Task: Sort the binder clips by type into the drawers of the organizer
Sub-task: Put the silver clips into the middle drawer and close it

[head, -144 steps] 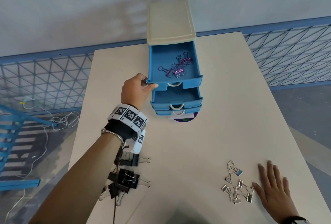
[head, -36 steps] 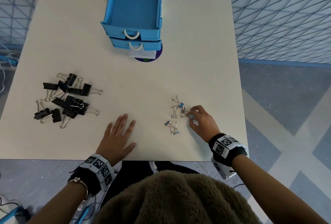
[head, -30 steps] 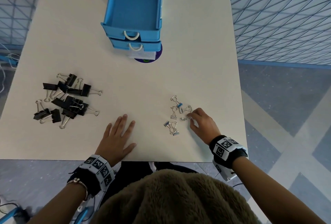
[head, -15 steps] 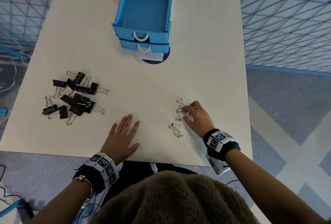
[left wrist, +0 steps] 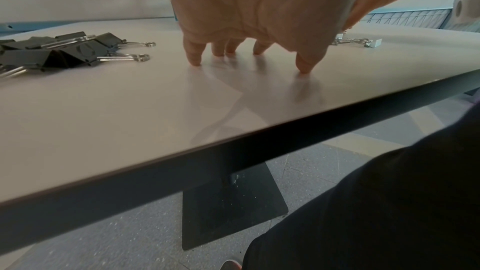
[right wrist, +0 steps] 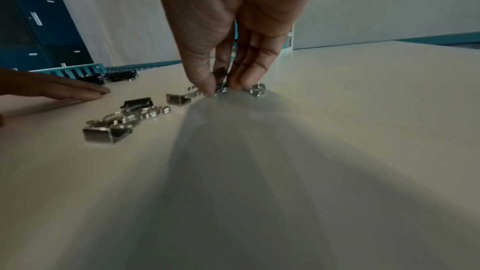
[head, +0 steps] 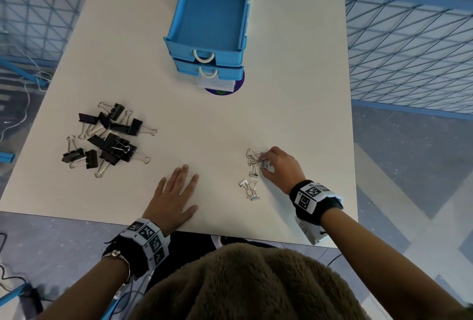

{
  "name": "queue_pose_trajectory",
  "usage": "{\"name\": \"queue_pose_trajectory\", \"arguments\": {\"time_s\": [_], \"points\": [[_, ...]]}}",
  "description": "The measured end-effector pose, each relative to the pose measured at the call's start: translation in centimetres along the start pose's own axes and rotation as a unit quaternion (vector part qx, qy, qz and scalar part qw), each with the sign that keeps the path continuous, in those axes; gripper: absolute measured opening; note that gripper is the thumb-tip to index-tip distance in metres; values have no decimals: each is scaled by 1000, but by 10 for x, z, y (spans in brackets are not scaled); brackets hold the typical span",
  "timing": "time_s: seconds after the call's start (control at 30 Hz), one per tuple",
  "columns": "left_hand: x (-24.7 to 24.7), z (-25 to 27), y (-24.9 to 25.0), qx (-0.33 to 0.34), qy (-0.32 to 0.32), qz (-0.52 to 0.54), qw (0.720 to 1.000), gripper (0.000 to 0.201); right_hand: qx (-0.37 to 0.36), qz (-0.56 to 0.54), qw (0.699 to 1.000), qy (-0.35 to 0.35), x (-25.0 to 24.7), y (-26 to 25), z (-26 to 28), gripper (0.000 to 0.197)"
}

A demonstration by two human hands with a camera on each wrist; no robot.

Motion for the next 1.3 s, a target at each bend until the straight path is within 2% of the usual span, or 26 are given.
{"name": "queue_pose_trajectory", "arguments": {"time_s": [0.13, 0.23, 0.47, 0.53, 0.6, 0.73, 0.93, 1.03, 1.1, 1.2, 1.3], "points": [[1, 0, 1, -1, 1, -6, 1000, 68, -7, -49, 998, 46, -14, -1, 1, 19], [1, 0, 1, 2, 10, -9, 1000, 68, -38, -106, 988, 103, -42, -22, -12, 16], [-1, -3, 2, -3, 24, -18, 1000, 67, -155, -131, 953, 224, -130, -109, -86, 13], [0, -3, 2, -7, 24, -17, 1000, 67, -163, -129, 948, 243, -151, -127, -111, 16], [1, -3, 2, -7, 26, -11, 1000, 67, -150, -107, 955, 233, -164, -137, -134, 25], [1, -2, 1, -4, 36, -8, 999, 66, -111, -59, 977, 174, -164, -133, -157, 44], [0, -1, 0, -1, 29, -9, 1000, 67, -134, -113, 953, 247, -132, -86, -105, 23], [-1, 1, 0, 3, 25, -4, 1000, 66, -109, -88, 974, 179, -92, -52, -69, 21], [-1, 1, 2, 5, 21, 0, 1000, 66, -75, -32, 994, 76, -59, -32, -47, 26], [-1, 1, 3, 2, 20, 1, 1000, 67, -41, 42, 996, -60, -20, -13, -19, 35], [-1, 0, 3, -1, 22, 4, 1000, 66, -34, 52, 996, -64, -3, -7, -4, 35]]}}
Point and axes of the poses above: each hand's wrist, its own z-axis away from the middle knuckle, its own x-axis out of the palm, y = z × x, the point moved 3 cm from there along -z, towards the middle knuckle, and after that the axes turned 7 degrees about -y, right-handed, at the moved point
